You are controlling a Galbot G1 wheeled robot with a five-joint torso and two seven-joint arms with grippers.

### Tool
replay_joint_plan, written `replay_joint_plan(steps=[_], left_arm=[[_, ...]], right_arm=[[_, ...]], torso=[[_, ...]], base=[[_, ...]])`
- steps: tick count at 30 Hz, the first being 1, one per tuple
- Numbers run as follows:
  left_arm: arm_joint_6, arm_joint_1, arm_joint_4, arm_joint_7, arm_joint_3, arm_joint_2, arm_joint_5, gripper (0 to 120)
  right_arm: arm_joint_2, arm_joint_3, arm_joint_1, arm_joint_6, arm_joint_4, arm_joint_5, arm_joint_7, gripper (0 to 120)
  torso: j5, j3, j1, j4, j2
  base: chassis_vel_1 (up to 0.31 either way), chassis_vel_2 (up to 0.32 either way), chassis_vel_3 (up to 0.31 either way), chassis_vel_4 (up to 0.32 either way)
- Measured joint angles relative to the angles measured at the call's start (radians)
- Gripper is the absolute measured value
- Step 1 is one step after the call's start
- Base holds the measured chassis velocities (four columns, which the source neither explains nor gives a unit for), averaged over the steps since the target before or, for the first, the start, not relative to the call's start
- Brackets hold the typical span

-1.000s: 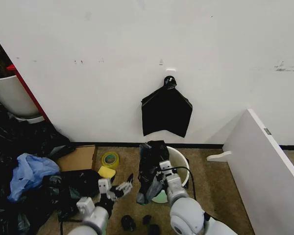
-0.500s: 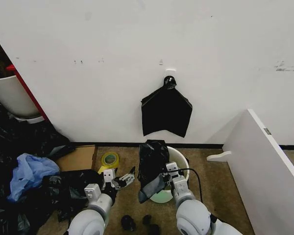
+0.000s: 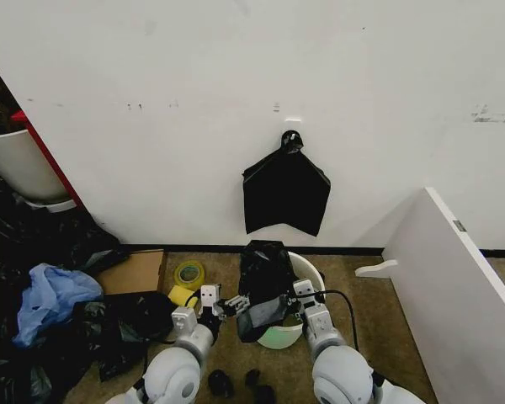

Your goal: Place the garbage bag over the trash bin.

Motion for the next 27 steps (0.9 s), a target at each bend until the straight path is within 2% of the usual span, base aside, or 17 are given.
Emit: replay_joint_plan(steps=[1,3,6,8,9,11,14,16,19,21,25,27], left_arm=[[0.0,-0.048,0.051,0.018,0.007,-0.017,-0.016,94],[-0.001,-0.084,0.089,0.029,0.021,-0.038,-0.03,94],[0.01,-0.105,0.109,0.032,0.035,-0.053,-0.044,93],[0.026,-0.119,0.125,0.032,0.049,-0.063,-0.053,87],[0.034,-0.123,0.133,0.032,0.057,-0.066,-0.056,80],[0.045,-0.127,0.137,0.032,0.063,-0.067,-0.059,73],[0.058,-0.128,0.138,0.031,0.067,-0.066,-0.063,70],[0.088,-0.134,0.141,0.031,0.077,-0.057,-0.056,56],[0.14,-0.15,0.143,0.016,0.097,-0.052,-0.024,43],[0.151,-0.152,0.142,0.012,0.098,-0.052,-0.022,41],[0.225,-0.174,0.14,-0.015,0.115,-0.052,-0.015,22],[0.23,-0.178,0.142,-0.018,0.117,-0.054,-0.015,19]], right_arm=[[0.001,0.002,-0.009,0.002,0.001,-0.01,0.0,0],[0.006,0.002,-0.017,0.003,0.002,-0.018,0.0,0],[0.011,0.0,-0.023,0.004,0.005,-0.023,0.0,0],[0.014,-0.002,-0.028,0.004,0.006,-0.028,0.0,0],[0.014,-0.002,-0.032,0.004,0.008,-0.03,0.0,0],[0.015,-0.003,-0.034,0.004,0.01,-0.03,0.001,0],[0.015,-0.003,-0.035,0.004,0.011,-0.03,0.003,0],[0.015,-0.002,-0.035,0.004,0.012,-0.03,0.006,0],[0.016,-0.002,-0.033,0.004,0.014,-0.029,0.008,0],[0.016,-0.002,-0.032,0.004,0.014,-0.029,0.008,0],[0.017,-0.003,-0.032,0.005,0.018,-0.028,0.008,0],[0.017,-0.003,-0.032,0.006,0.019,-0.027,0.008,0]], torso=[[0.0,0.0,0.0,-0.0001,0.0],[0.0,0.0,0.0,0.0,0.0],[-0.0001,0.0,0.0,-0.0001,0.0],[0.0,0.0,0.0,-0.0001,0.0],[0.0,0.0,0.0,-0.0001,0.0],[0.0,0.0,0.0,-0.0001,0.0],[0.0,0.0,0.0,0.0,0.0],[0.0001,0.0,0.0,0.0,0.0],[0.0,0.0,0.0,0.0,0.0],[0.0,0.0,0.0,0.0,0.0],[0.0001,0.0,0.0,0.0001,0.0],[0.0002,0.0,0.0,0.0001,0.0]], base=[[0.0,0.0,0.0,0.0],[0.0,0.0,0.0,0.0],[0.0,0.0,0.0,0.0],[0.0,0.0,0.0,0.0],[0.0,0.0,0.0,0.0],[0.0,0.0,0.0,0.0],[0.0,0.0,0.0,0.0],[0.0,0.0,0.0,0.0],[0.0,0.0,0.0,0.0],[0.0,0.0,0.0,0.0],[0.0,0.0,0.0,0.0],[0.0,0.0,0.0,0.0]])
